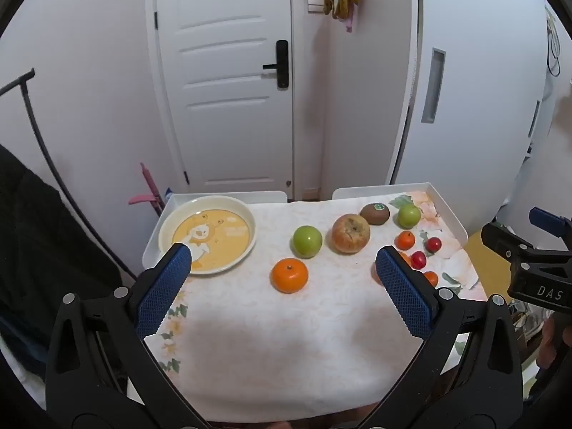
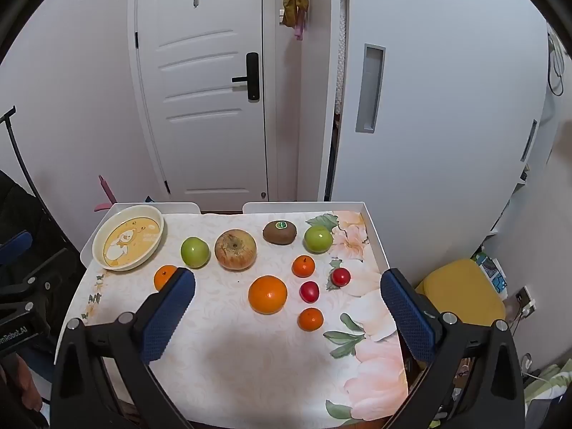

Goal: Organize fruits

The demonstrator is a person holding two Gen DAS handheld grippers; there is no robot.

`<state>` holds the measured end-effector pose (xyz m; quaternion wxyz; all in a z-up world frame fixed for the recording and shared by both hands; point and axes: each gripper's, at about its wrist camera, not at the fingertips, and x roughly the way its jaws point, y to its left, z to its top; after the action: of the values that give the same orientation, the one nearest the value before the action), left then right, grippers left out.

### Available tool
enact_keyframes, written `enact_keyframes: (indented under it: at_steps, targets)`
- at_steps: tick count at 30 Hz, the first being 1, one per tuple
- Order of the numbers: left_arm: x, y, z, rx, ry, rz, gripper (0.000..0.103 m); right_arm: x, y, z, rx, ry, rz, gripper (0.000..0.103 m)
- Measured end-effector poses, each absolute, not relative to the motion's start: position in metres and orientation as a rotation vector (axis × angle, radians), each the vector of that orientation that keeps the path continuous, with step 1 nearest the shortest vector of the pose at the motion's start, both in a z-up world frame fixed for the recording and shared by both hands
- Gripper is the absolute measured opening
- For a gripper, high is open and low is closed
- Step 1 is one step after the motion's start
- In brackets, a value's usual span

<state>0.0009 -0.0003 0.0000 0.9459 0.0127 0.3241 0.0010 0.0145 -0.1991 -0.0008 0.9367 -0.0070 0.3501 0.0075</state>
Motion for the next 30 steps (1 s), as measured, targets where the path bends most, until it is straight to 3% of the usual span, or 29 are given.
enact_keyframes:
  at_steps: [30]
  targets:
    - [-0.001, 0.001, 0.002, 0.012, 0.624, 0.011, 0.103, 0.015, -0.199, -0.001, -0.009, 0.711, 0.019, 0.103]
